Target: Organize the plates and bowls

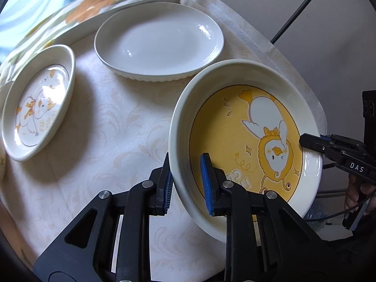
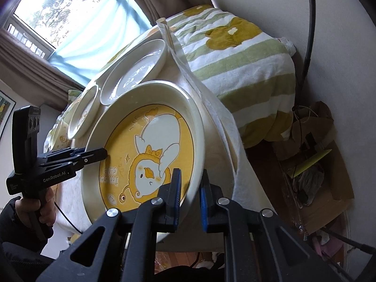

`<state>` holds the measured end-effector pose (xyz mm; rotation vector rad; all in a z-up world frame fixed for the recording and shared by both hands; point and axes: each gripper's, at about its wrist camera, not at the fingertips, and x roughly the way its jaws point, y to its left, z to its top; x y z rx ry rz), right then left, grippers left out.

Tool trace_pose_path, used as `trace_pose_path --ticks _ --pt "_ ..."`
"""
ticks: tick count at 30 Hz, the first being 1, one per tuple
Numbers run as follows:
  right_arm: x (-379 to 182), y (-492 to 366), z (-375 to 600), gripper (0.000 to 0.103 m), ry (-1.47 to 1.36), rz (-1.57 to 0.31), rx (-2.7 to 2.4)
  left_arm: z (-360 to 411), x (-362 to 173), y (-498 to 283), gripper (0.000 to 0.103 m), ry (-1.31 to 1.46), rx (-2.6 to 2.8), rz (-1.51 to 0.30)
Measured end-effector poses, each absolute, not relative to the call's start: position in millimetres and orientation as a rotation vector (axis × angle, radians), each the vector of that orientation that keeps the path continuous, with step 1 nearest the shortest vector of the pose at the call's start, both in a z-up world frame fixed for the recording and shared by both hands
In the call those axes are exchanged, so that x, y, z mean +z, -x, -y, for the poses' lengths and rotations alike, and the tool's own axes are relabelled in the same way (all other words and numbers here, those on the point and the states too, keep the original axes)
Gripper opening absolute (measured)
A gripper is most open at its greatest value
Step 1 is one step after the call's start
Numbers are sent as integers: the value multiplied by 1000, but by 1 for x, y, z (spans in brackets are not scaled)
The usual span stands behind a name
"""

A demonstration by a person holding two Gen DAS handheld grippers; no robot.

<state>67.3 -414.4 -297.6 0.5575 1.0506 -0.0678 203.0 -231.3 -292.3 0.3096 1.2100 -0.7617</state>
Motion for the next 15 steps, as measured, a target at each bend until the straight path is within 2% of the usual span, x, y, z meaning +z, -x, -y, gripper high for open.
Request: trace_pose_path --ticks 8,15 --pt "-268 -80 399 13 -476 -1052 27 194 -259 -191 20 -236 -679 -1161" --pt "-248 -115 349 13 -394 -1080 177 122 -233 -181 20 -145 -530 -1141"
